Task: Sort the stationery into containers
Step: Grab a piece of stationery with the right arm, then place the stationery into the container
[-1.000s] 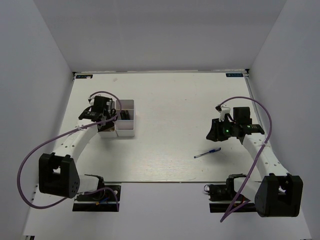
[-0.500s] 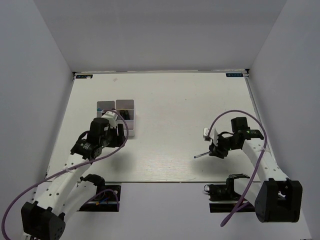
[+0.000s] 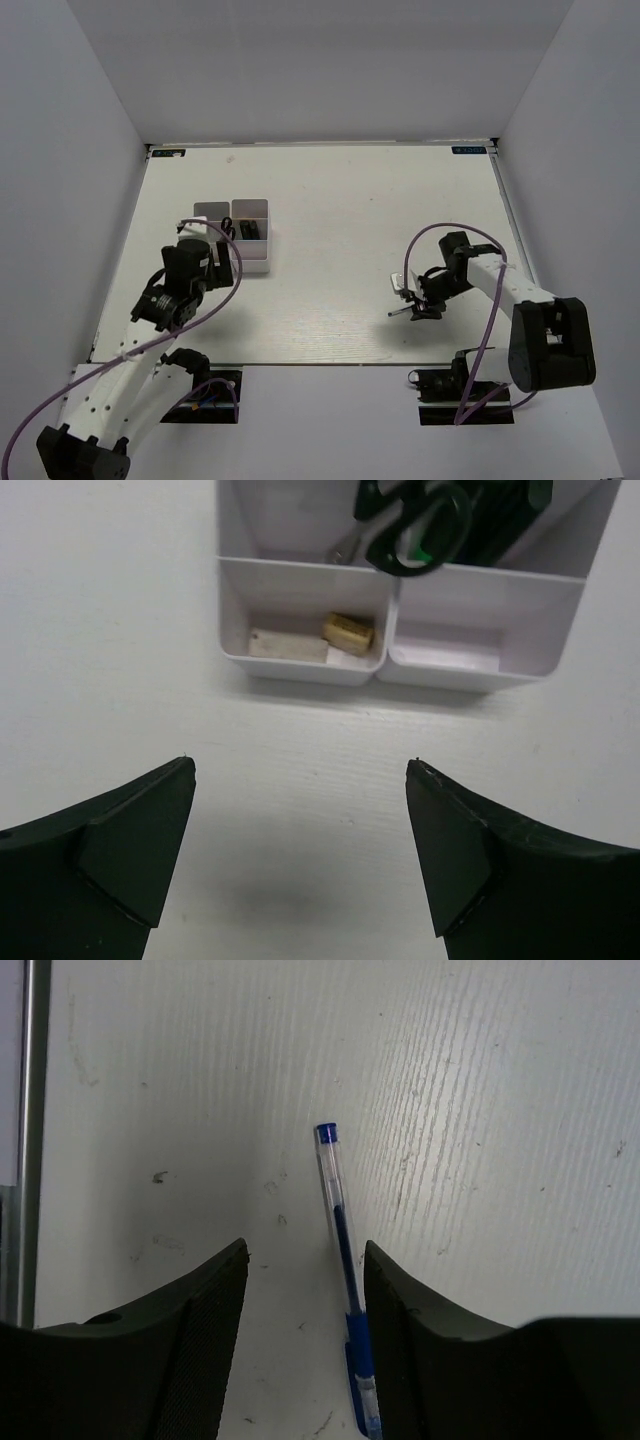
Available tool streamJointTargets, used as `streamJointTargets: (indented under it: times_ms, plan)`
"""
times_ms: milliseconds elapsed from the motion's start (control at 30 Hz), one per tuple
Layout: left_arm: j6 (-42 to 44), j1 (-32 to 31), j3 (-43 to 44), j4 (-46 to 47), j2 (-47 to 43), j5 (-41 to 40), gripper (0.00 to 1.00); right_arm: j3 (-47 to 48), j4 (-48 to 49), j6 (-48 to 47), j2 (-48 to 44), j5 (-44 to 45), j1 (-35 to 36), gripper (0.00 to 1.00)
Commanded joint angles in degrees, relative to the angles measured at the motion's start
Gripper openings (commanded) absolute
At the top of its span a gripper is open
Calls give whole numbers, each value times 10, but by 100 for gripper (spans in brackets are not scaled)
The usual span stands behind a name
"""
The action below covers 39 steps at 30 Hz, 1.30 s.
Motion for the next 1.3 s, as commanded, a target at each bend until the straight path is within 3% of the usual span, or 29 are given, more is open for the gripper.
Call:
streamJointTargets:
  times_ms: [0, 367, 467, 500, 567, 700, 833, 867, 933, 967, 1067, 1100, 1167, 1200, 1267]
  plan:
    - [-4, 1, -1, 9, -46, -71, 96, 10, 51, 8, 20, 25, 20, 53]
    - [-3, 1, -3, 7, -38, -81, 98, 31, 99, 53, 93, 112, 92, 49]
    - [-2, 1, -5, 8, -50, -91, 98, 36, 79, 42, 118, 145, 113, 37]
    - [-3, 1, -5, 8, -54, -95, 98, 36, 75, 41, 130, 170, 121, 23]
    - [-3, 0, -9, 11, -57, -99, 98, 33, 70, 39, 141, 183, 134, 3]
    - [-4, 1, -10, 12, -64, -112, 100, 28, 67, 51, 155, 210, 159, 0]
    - [-6, 0, -14, 14, -63, -126, 100, 83, 53, 150, 164, 197, 214, 0]
    - [-8, -1, -13, 13, -64, -128, 100, 155, 51, 238, 176, 195, 237, 0]
    - [-9, 0, -15, 11, -62, -141, 100, 214, 42, 294, 218, 188, 267, 0]
    - [-8, 1, -16, 13, -63, -148, 100, 323, 13, 363, 231, 187, 278, 0]
    - [-7, 1, -17, 14, -64, -163, 100, 461, -3, 453, 301, 164, 323, 0]
    - [-7, 0, -18, 15, -65, -171, 100, 550, -3, 490, 314, 147, 334, 0]
    - [-4, 1, -22, 16, -65, -178, 100, 606, 2, 548, 368, 120, 356, 0]
    - [-3, 0, -24, 20, -68, -182, 100, 678, 9, 579, 390, 112, 362, 0]
    - [-1, 1, -25, 21, -68, -190, 100, 708, 28, 620, 414, 94, 380, 0]
